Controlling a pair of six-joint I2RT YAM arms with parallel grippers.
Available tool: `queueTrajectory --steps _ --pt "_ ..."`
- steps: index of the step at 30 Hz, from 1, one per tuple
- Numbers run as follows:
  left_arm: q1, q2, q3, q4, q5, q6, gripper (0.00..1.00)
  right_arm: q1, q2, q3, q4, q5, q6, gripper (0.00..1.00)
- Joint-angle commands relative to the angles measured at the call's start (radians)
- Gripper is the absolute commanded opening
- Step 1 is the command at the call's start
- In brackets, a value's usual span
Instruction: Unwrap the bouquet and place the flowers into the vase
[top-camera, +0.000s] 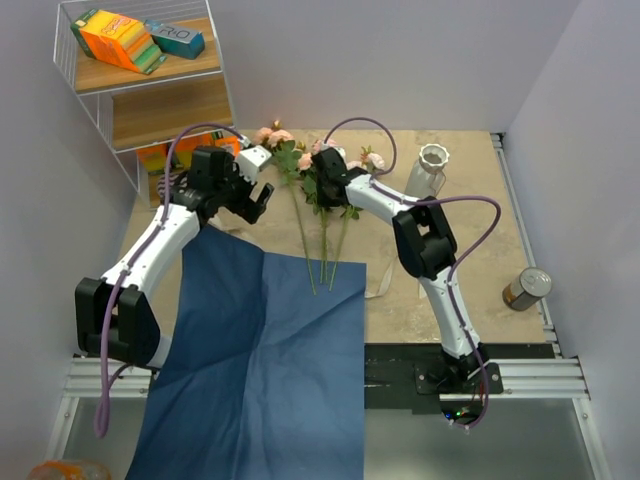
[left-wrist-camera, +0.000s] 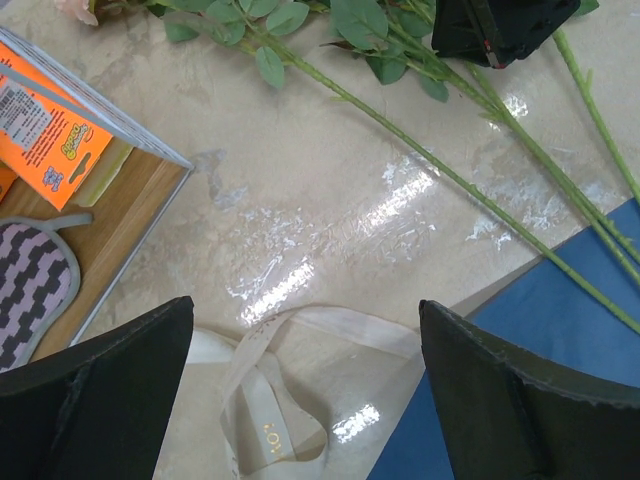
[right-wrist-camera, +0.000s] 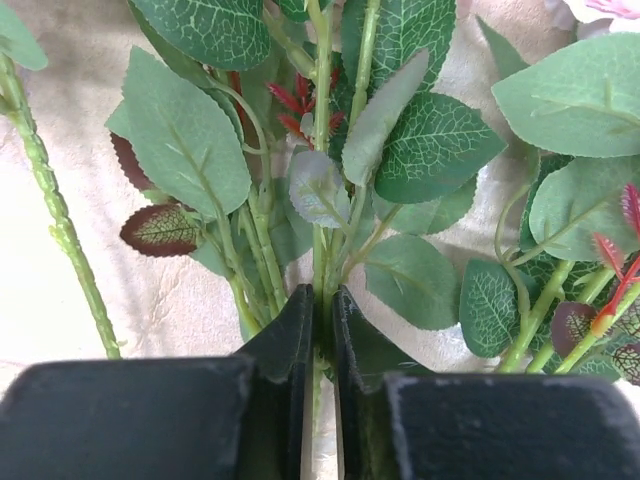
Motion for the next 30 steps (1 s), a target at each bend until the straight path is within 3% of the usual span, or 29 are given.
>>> queueTrajectory --steps 1,13,19,28,30 --pt "0.015 -0.068 -0.016 0.008 -0.008 0.037 0.99 -0.003 -0.098 -0.028 0.031 -0.008 -0.013 0.03" --pt "0.074 -0.114 -0.036 0.013 0.006 0.025 0.99 -0.002 -0.49 -0.207 0.115 0.008 -0.039 0.0" --pt "0.081 -0.111 -0.016 0.004 0.026 0.014 0.99 -0.003 -0.685 -0.267 0.171 0.023 -0.135 0.0" --pt "0.107 -0.109 0.027 -0.001 0.073 -0.012 0.99 -0.02 -0.797 -0.189 0.404 0.456 -0.518 0.0" --pt "0.117 -0.102 0.041 0.002 0.086 -0.029 0.99 -0.034 -0.825 -0.207 0.555 0.509 -0.606 0.0"
